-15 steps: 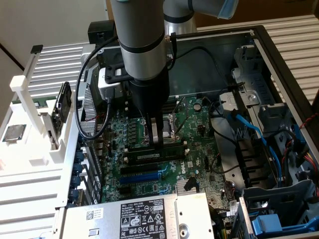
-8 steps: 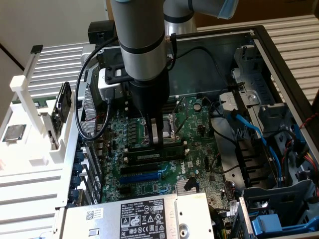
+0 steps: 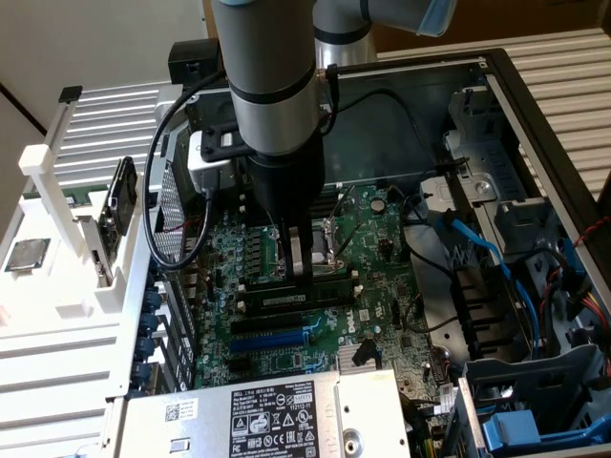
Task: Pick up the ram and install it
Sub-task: 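Press down the ram until it locks into place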
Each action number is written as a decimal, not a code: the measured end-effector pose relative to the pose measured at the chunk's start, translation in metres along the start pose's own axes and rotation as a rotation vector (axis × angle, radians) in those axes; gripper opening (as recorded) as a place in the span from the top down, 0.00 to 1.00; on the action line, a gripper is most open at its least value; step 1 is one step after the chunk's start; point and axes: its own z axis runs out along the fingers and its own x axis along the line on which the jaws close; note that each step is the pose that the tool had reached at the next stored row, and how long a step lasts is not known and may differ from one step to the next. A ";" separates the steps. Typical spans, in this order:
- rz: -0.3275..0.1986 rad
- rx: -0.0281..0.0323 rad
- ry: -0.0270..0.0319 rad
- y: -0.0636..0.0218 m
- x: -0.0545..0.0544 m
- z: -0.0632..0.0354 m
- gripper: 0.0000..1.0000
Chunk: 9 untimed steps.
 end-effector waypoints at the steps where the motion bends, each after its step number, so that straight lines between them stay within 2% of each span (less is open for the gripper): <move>1: 0.000 -0.0002 -0.0001 0.0000 0.000 0.0000 0.90; 9: 0.000 -0.0023 -0.0003 0.0000 0.001 0.0000 0.90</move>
